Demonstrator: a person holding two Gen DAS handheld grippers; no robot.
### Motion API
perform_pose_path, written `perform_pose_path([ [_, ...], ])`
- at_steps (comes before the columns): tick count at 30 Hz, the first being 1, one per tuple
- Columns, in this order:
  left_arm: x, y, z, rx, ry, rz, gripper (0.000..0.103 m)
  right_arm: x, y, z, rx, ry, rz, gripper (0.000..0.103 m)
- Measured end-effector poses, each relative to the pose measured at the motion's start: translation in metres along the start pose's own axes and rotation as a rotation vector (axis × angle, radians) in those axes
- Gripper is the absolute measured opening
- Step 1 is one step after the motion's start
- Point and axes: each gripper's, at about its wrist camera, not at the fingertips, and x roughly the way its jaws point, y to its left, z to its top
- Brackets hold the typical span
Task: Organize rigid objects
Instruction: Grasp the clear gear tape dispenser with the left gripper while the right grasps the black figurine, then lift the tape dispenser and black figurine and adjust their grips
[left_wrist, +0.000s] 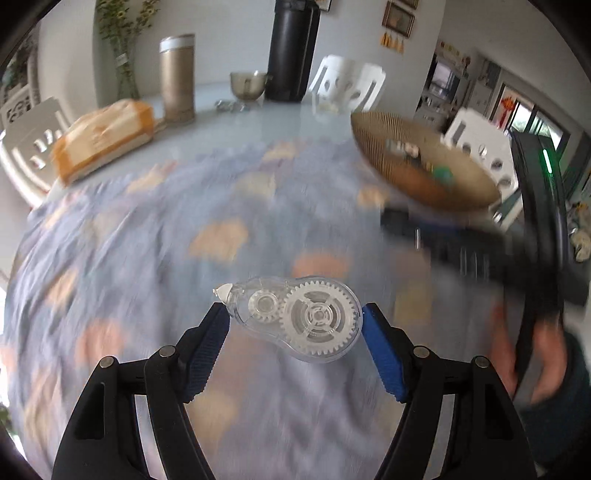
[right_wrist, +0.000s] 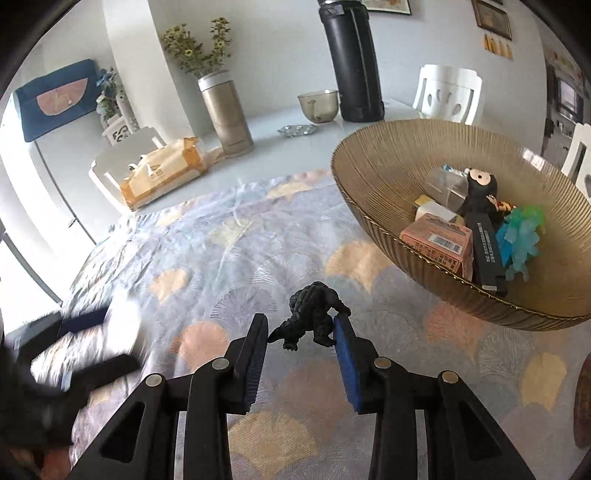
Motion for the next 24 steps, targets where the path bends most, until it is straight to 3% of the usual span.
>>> perform_pose_path([
  [5,-0.014,-0.004,-0.042,-0.018,0.039,-0.001,0.072,-0.006,0.013,0.001,-0.061,-0.050,0.000,0.036],
  [11,-0.021,-0.008,-0.063,0.020,0.062,0.014,0.072,-0.016,0.033,-0.025,-0.035,0.058,0.087,0.036],
  [18,-0.033,0.002,-0.073,0.024,0.068,0.036,0.073,-0.017,0.047,-0.037,-0.120,0.013,0.033,0.036],
  [24,-0.049,0.016,-0.095,0.011,0.087,0.151,0.077,-0.013,0.043,-0.039,-0.104,0.039,0.053,0.036],
])
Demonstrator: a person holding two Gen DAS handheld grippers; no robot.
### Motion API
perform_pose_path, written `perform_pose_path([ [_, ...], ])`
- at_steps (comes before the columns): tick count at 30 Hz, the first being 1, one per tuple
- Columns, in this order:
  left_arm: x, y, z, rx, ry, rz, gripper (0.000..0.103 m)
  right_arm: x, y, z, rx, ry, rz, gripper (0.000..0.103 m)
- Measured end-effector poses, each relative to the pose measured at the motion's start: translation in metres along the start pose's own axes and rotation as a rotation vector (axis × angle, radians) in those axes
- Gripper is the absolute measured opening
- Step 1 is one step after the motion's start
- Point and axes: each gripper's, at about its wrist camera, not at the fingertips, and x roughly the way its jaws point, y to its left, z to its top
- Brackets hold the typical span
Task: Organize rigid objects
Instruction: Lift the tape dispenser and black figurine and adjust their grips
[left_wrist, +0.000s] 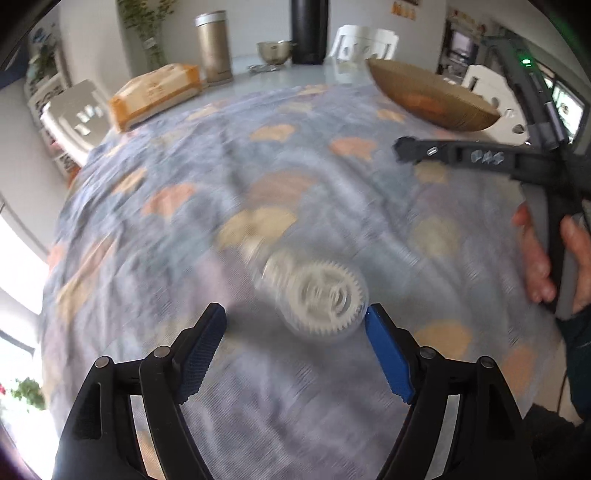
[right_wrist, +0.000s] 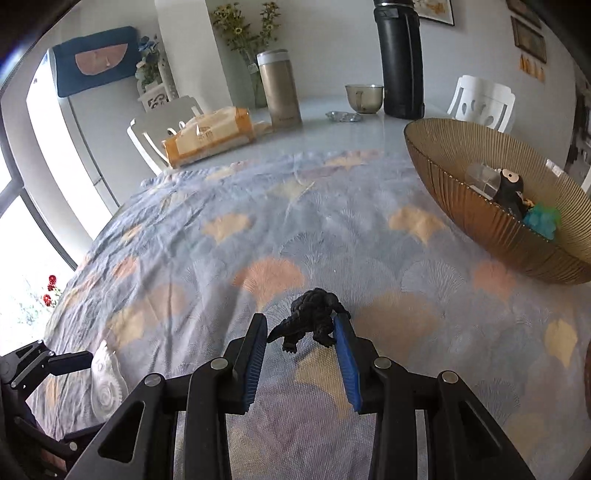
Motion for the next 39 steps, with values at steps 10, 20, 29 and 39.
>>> perform_pose_path([
  [10,-0.012,0.008,-0.001,-0.139,-0.048,-0.083,0.077,0.000,-0.008,0.000,0.049,0.013,0.047,0.036],
  [20,0.010,-0.012,0.025,-0.146,-0.048,0.009,0.046,0.002,-0.007,0.000,0.053,0.020,0.027,0.067],
  [29,0.003,0.004,0.046,-0.244,-0.217,-0.023,0.046,-0.006,0.008,-0.001,-0.039,-0.042,-0.053,0.028],
  [39,0.007,0.001,0.040,-0.229,-0.230,-0.024,0.046,0.012,-0.015,0.003,0.084,0.051,-0.013,0.049],
])
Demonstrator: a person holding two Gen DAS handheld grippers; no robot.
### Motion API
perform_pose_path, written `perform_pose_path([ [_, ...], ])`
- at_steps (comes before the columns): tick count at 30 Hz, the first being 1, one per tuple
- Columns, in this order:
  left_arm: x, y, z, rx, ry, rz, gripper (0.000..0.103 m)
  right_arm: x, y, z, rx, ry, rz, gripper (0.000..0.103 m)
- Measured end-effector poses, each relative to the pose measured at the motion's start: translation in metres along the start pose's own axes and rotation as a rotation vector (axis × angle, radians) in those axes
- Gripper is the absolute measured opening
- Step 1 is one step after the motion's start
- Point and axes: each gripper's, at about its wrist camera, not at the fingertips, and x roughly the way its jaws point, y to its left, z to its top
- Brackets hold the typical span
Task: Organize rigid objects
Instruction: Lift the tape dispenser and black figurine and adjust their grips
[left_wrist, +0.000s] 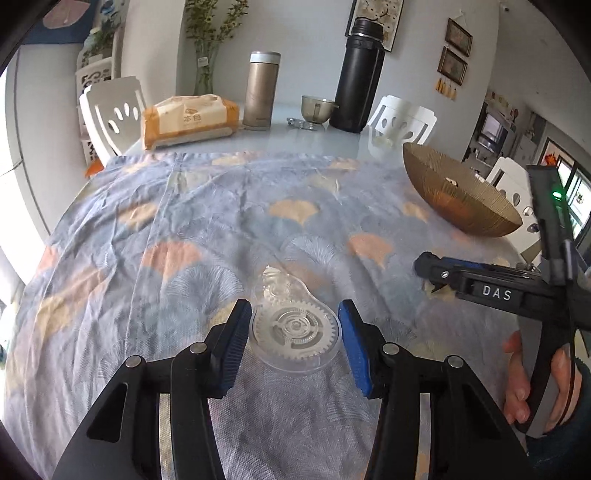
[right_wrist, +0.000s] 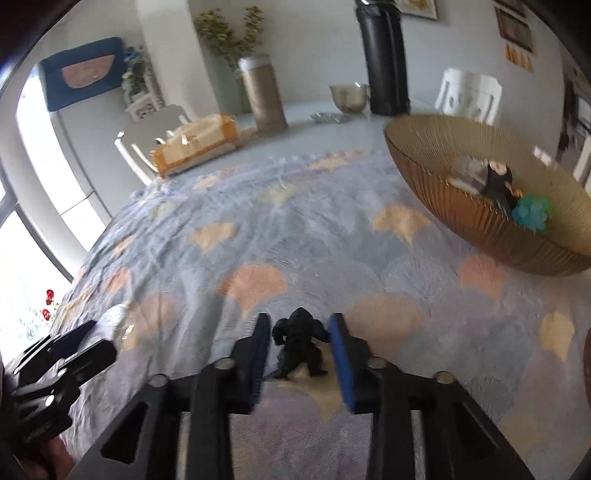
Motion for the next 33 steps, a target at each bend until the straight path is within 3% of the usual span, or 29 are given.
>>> perform_pose_path([
  [3,-0.002,-0.001,0.000,0.003,-0.008,-0.004,0.046,-0.001,0.001,0.000,-0.009,-0.019,-0.007,0.050],
  [5,-0.003,0.000,-0.001,-0.005,-0.013,-0.007,0.046,-0.004,0.007,-0.002,-0.040,-0.033,-0.008,0.034],
  [7,-0.004,0.003,-0.001,-0.017,-0.019,-0.009,0.046,-0.010,0.013,-0.003,-0.067,-0.069,-0.031,0.034],
  [12,-0.007,0.007,-0.001,-0.045,-0.034,-0.016,0.046,-0.036,0.015,-0.004,-0.082,-0.178,0.007,0.034],
  [19,-0.011,0.015,-0.002,-0.075,-0.061,-0.042,0.046,-0.034,-0.003,-0.009,0.014,-0.116,0.068,0.034],
  [28,-0.014,0.015,-0.002,-0.079,-0.077,-0.058,0.046,-0.023,0.006,-0.010,-0.038,-0.076,-0.037,0.034],
  [30,-0.015,0.016,-0.002,-0.080,-0.082,-0.061,0.046,-0.023,0.007,-0.011,-0.045,-0.073,-0.041,0.034],
  [33,-0.016,0.016,-0.003,-0.083,-0.086,-0.068,0.046,-0.015,0.001,-0.014,-0.026,0.006,-0.014,0.035],
])
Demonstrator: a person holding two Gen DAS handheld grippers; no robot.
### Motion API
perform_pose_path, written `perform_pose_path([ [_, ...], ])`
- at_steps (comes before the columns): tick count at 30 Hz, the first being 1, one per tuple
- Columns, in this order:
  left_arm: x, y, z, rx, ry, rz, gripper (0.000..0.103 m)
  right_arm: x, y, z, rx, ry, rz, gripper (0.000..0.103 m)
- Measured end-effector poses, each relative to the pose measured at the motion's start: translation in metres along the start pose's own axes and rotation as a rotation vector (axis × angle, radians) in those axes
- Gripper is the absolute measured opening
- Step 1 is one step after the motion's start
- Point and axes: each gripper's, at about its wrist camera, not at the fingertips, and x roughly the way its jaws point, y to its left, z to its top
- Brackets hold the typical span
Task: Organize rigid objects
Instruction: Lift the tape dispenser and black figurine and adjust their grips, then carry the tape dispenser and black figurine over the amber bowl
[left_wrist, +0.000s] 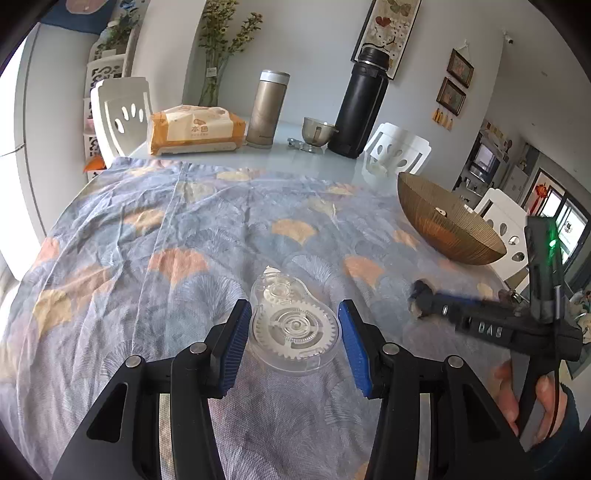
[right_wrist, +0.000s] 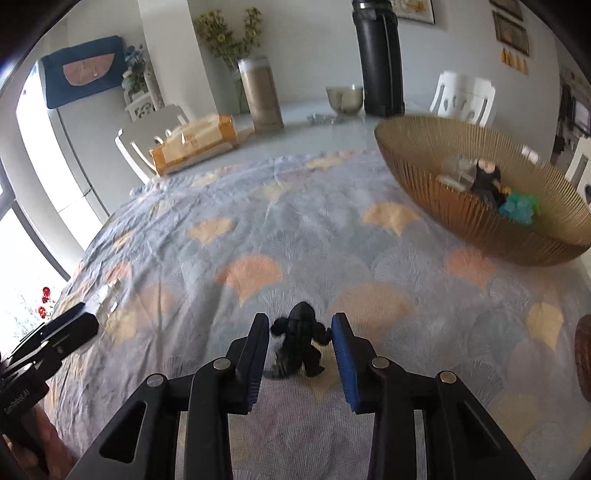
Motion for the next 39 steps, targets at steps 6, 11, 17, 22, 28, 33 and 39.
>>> perform_pose_path([
  [6,-0.002,-0.002,0.000,0.011,-0.009,-0.017,0.046,-0.013,-0.017,-0.017,0.028,0.041,0.069,0.064],
  [11,-0.001,-0.001,0.000,0.012,-0.004,-0.025,0.046,-0.006,-0.006,-0.006,-0.003,0.092,0.058,0.063],
  [17,0.001,0.000,0.000,0.008,0.004,-0.024,0.046,0.013,0.029,0.000,-0.096,0.052,-0.015,0.050],
  [22,0.004,-0.003,0.000,0.021,0.024,-0.015,0.046,0.008,0.038,-0.004,-0.127,-0.019,-0.030,0.034],
  [28,0.003,-0.005,0.000,0.018,0.016,0.038,0.046,-0.007,0.027,-0.001,-0.079,-0.083,-0.013,0.034],
  [33,-0.005,-0.016,0.008,0.016,0.011,0.049,0.046,-0.041,-0.002,0.009,0.021,-0.171,-0.014,0.034],
  [39,-0.028,-0.058,0.056,0.057,-0.078,-0.051,0.046,-0.103,-0.026,0.033,0.066,-0.334,-0.057,0.034],
])
